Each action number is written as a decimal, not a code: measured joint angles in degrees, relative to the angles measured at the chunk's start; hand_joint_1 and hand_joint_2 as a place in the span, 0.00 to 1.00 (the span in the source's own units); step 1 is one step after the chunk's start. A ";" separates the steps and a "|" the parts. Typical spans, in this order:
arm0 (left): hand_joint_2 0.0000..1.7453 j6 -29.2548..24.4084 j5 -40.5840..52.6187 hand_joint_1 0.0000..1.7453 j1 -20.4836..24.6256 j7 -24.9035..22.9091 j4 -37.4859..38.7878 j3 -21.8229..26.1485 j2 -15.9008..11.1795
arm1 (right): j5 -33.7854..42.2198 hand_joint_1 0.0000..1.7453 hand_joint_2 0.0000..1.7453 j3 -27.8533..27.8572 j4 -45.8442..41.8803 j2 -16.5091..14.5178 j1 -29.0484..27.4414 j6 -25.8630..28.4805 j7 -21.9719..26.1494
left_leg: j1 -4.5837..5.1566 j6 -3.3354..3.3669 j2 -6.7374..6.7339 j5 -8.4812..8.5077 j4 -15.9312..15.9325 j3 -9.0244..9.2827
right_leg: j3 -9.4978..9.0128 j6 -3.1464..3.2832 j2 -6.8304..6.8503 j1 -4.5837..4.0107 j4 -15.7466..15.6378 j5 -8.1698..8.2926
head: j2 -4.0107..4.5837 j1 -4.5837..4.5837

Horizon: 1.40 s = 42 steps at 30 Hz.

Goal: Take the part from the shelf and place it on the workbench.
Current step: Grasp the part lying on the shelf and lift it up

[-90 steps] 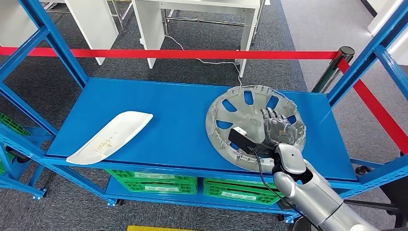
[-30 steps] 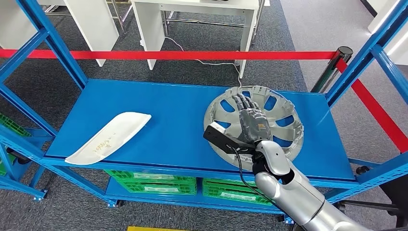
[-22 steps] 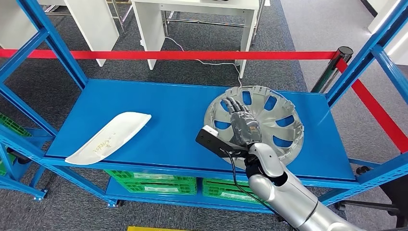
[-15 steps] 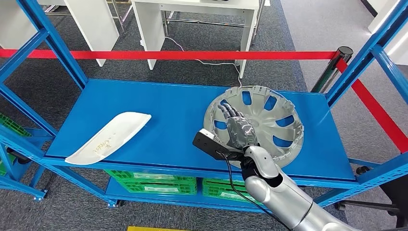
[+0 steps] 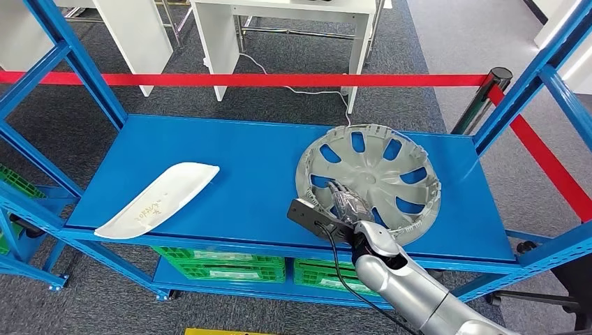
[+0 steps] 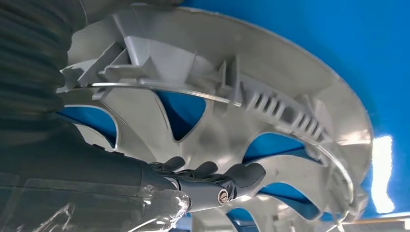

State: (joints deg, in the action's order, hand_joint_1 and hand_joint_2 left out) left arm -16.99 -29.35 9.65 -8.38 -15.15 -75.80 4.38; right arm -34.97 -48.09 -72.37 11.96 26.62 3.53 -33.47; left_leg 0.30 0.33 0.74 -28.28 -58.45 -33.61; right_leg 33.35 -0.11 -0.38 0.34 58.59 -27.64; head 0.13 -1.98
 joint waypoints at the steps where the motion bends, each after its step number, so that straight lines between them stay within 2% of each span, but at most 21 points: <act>1: 0.00 0.06 0.04 0.00 0.06 -0.01 -0.01 0.00 -0.01 | 0.31 0.00 1.00 -0.01 0.45 0.00 0.20 -0.13 -0.20 | 0.00 0.00 -0.01 0.00 0.00 0.02 | -0.01 0.00 -0.01 0.00 0.00 0.00 | 0.00 -0.01; 2: 0.00 0.08 0.07 0.00 0.11 -0.01 -0.01 0.00 -0.01 | 0.60 0.00 1.00 -0.01 0.85 -0.01 0.46 -0.23 -0.38 | 0.00 0.00 -0.01 0.00 0.00 0.05 | -0.03 0.00 -0.02 0.00 0.00 0.00 | 0.00 0.01; 3: 0.00 0.09 0.10 0.00 0.18 -0.02 -0.02 0.01 -0.02 | 0.91 0.05 1.00 -0.03 1.27 -0.02 0.71 -0.33 -0.55 | 0.00 0.00 -0.01 0.00 0.00 0.07 | -0.05 0.00 -0.02 0.00 0.00 0.00 | 0.00 0.01; 6: 0.00 0.08 0.22 0.00 0.32 -0.15 -0.06 0.02 -0.03 | 1.74 0.80 1.00 -0.15 2.41 -0.05 1.39 -0.46 -0.93 | 0.00 0.00 -0.01 0.00 0.00 0.16 | -0.15 0.00 -0.01 0.00 0.00 0.00 | 0.00 0.01; 7: 0.00 0.07 0.29 0.00 0.34 -0.19 -0.07 0.03 -0.03 | 1.95 1.00 1.00 -0.19 2.73 -0.05 1.53 -0.44 -1.04 | 0.00 0.00 -0.01 0.00 0.01 0.19 | -0.17 0.00 0.00 0.00 -0.01 0.00 | 0.00 0.00; 23: 0.00 -1.31 1.32 0.00 0.22 -0.29 -0.17 1.02 0.01 | 1.91 1.00 1.00 -0.39 4.55 -0.03 2.34 3.03 -0.85 | 0.00 -0.01 -0.01 0.01 0.01 0.28 | -0.27 0.00 0.00 0.00 -0.01 0.00 | 0.00 0.01; 30: 0.00 -3.92 3.37 0.00 0.11 1.84 -0.36 1.03 0.03 | 0.63 1.00 1.00 -0.38 4.33 0.02 2.02 4.74 -0.19 | 0.00 -0.01 0.00 0.01 0.01 0.28 | -0.26 0.00 0.01 0.00 -0.01 -0.01 | 0.00 0.02; 42: 0.00 -5.17 3.59 0.00 -0.65 3.12 -0.37 1.58 0.04 | 2.64 1.00 1.00 0.80 -3.77 0.78 -1.22 9.86 3.95 | 0.00 -0.02 -0.05 0.00 0.02 0.27 | -0.22 0.01 -0.07 -0.01 -0.01 -0.01 | 0.00 0.01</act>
State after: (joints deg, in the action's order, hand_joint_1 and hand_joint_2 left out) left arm -22.16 -25.76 9.01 -5.26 -15.52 -74.22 4.43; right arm -32.33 -47.29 -76.13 12.74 25.39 13.39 -29.52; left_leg 0.29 0.31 0.69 -28.28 -58.43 -33.33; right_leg 33.12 -0.10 -0.45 0.34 58.58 -27.65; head 0.13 -1.97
